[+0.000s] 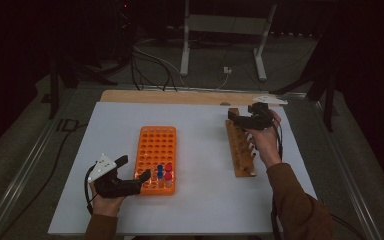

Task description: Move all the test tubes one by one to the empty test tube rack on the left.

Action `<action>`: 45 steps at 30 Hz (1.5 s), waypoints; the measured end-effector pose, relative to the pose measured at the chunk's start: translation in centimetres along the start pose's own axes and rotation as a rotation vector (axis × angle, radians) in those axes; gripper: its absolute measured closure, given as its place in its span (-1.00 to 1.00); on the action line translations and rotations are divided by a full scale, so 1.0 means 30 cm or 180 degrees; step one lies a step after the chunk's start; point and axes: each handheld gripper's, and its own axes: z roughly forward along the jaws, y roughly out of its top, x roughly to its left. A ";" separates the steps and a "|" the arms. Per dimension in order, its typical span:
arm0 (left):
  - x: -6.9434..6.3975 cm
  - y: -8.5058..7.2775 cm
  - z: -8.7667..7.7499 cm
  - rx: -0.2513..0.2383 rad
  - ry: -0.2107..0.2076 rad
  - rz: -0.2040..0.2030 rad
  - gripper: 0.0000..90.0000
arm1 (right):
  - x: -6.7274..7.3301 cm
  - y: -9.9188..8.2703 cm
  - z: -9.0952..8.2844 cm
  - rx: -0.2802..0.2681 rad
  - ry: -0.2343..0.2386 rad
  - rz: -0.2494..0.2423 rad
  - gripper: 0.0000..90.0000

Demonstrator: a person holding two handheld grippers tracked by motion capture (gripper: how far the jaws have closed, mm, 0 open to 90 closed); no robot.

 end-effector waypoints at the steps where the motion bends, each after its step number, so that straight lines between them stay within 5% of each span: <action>1: 0.000 0.000 0.000 -0.0001 -0.0002 -0.0001 -0.98 | -0.004 -0.002 0.006 0.0008 -0.0009 -0.0001 -0.72; 6: 0.000 -0.001 -0.002 -0.0017 -0.0019 -0.0037 -0.98 | -0.031 -0.021 0.049 0.0125 -0.0112 0.0050 -0.52; 13: 0.005 -0.001 -0.008 -0.0054 -0.0031 -0.0087 -0.98 | -0.049 -0.034 0.090 0.0189 -0.0266 -0.0029 0.22; 21: 0.007 -0.002 -0.012 -0.0070 -0.0039 -0.0104 -0.98 | -0.057 -0.048 0.118 0.0289 -0.0335 -0.0071 0.68; 36: 0.007 -0.004 -0.014 -0.0069 -0.0041 -0.0109 -0.98 | -0.028 -0.038 0.154 0.0424 -0.0437 -0.0320 0.68; 45: 0.010 -0.005 -0.016 -0.0074 -0.0039 -0.0117 -0.98 | -0.021 -0.035 0.154 0.0442 -0.0470 -0.0325 0.70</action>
